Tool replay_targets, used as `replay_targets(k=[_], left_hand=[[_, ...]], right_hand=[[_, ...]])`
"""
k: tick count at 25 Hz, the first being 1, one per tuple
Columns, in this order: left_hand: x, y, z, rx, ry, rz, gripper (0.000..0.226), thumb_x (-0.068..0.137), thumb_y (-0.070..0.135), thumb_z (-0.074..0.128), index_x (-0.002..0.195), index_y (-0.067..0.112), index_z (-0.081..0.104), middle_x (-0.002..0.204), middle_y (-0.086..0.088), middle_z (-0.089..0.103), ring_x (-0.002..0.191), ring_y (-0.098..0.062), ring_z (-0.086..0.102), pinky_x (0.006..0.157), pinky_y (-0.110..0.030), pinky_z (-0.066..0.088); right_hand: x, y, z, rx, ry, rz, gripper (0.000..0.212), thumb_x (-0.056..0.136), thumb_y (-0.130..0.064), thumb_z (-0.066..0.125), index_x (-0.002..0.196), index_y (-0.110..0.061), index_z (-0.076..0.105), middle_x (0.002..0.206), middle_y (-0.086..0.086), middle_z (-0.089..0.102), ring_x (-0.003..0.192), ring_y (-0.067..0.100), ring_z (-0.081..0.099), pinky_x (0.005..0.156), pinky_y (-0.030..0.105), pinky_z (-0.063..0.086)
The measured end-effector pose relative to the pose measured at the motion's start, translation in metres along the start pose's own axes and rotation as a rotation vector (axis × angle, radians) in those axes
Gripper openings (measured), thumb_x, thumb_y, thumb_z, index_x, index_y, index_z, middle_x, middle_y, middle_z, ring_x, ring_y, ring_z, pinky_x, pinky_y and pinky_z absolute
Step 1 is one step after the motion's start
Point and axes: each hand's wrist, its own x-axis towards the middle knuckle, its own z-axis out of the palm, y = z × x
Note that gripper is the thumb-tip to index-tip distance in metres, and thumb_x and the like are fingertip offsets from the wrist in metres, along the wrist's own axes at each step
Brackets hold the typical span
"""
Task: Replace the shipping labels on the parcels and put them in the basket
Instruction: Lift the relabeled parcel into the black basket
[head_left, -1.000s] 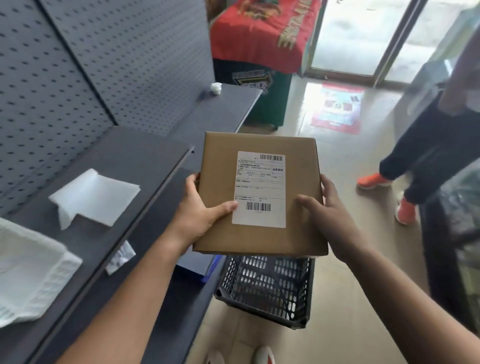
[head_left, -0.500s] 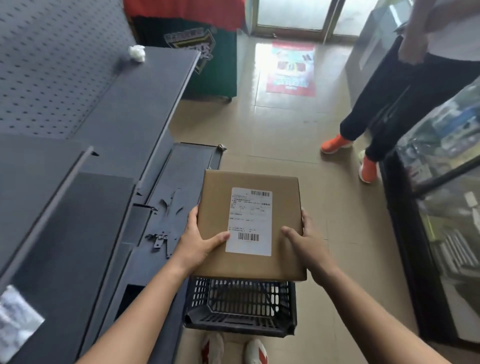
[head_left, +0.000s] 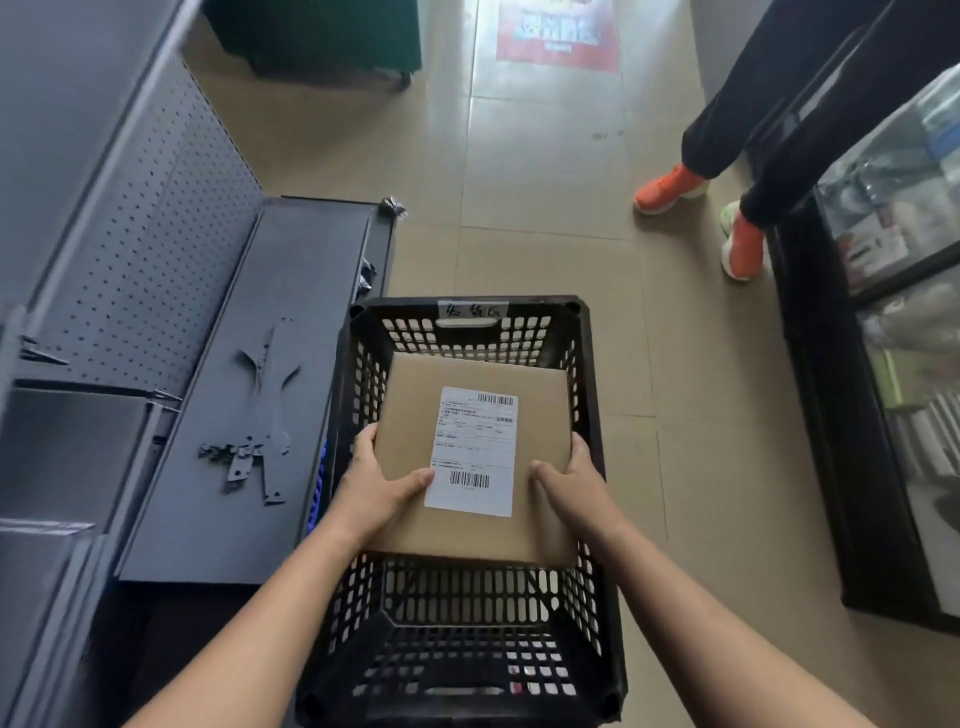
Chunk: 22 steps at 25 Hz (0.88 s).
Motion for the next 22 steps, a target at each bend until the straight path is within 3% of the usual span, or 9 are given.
replay_targets(k=[4,7,9,12,15,19,22], left_hand=[[0.040,-0.036,0.017,0.017,0.027,-0.072,0.099,0.081,0.028,0.085,0.157,0.025,0.022,0.139,0.000,0.054,0.128,-0.021,0.051,0.115,-0.045,0.039],[0.062,-0.061,0.028,0.038,0.025,-0.119,0.097,0.082,0.025,0.085,0.157,0.020,0.023,0.146,-0.003,0.053,0.133,-0.025,0.052,0.116,-0.046,0.038],[0.074,-0.077,0.036,0.075,0.024,-0.155,0.101,0.081,0.029,0.085,0.159,0.019,0.021,0.150,-0.005,0.051,0.135,-0.026,0.051,0.117,-0.047,0.038],[0.089,-0.095,0.047,0.143,0.022,-0.215,0.105,0.079,0.042,0.084,0.159,0.024,0.018,0.152,-0.004,0.051,0.136,-0.030,0.050,0.115,-0.049,0.040],[0.105,-0.110,0.057,0.184,0.007,-0.226,0.098,0.080,0.043,0.081,0.156,0.026,0.023,0.148,-0.003,0.054,0.134,-0.028,0.052,0.112,-0.050,0.042],[0.118,-0.116,0.066,0.224,0.000,-0.233,0.100,0.081,0.044,0.081,0.158,0.026,0.019,0.150,-0.002,0.052,0.134,-0.027,0.052,0.111,-0.049,0.044],[0.121,-0.111,0.071,0.239,0.029,-0.246,0.099,0.085,0.037,0.080,0.160,0.020,0.017,0.149,-0.006,0.053,0.132,-0.028,0.055,0.108,-0.045,0.046]], right_hand=[[0.045,0.022,0.025,-0.013,0.020,0.087,0.078,0.087,-0.039,0.059,0.153,-0.016,0.025,0.148,0.002,0.048,0.130,0.020,0.049,0.110,0.036,0.038],[0.070,0.032,0.039,0.002,0.020,0.115,0.057,0.095,-0.026,0.056,0.146,-0.014,0.035,0.133,-0.001,0.057,0.106,0.014,0.052,0.088,0.024,0.037],[0.083,0.036,0.045,-0.003,0.027,0.130,0.050,0.096,-0.023,0.054,0.143,-0.015,0.038,0.127,0.000,0.058,0.101,0.014,0.053,0.084,0.024,0.038],[0.101,0.048,0.054,0.026,0.038,0.157,0.049,0.095,-0.024,0.054,0.141,-0.014,0.041,0.128,0.003,0.060,0.109,0.021,0.060,0.095,0.034,0.049],[0.115,0.057,0.060,0.034,0.030,0.189,0.058,0.092,-0.030,0.055,0.144,-0.011,0.036,0.136,0.009,0.057,0.119,0.028,0.058,0.105,0.046,0.046],[0.128,0.066,0.067,0.036,0.026,0.238,0.071,0.095,-0.033,0.053,0.154,-0.009,0.020,0.150,0.011,0.044,0.133,0.030,0.047,0.111,0.046,0.039],[0.136,0.073,0.070,0.051,0.033,0.254,0.074,0.094,-0.035,0.053,0.155,-0.010,0.019,0.152,0.010,0.042,0.135,0.028,0.046,0.112,0.045,0.039]])
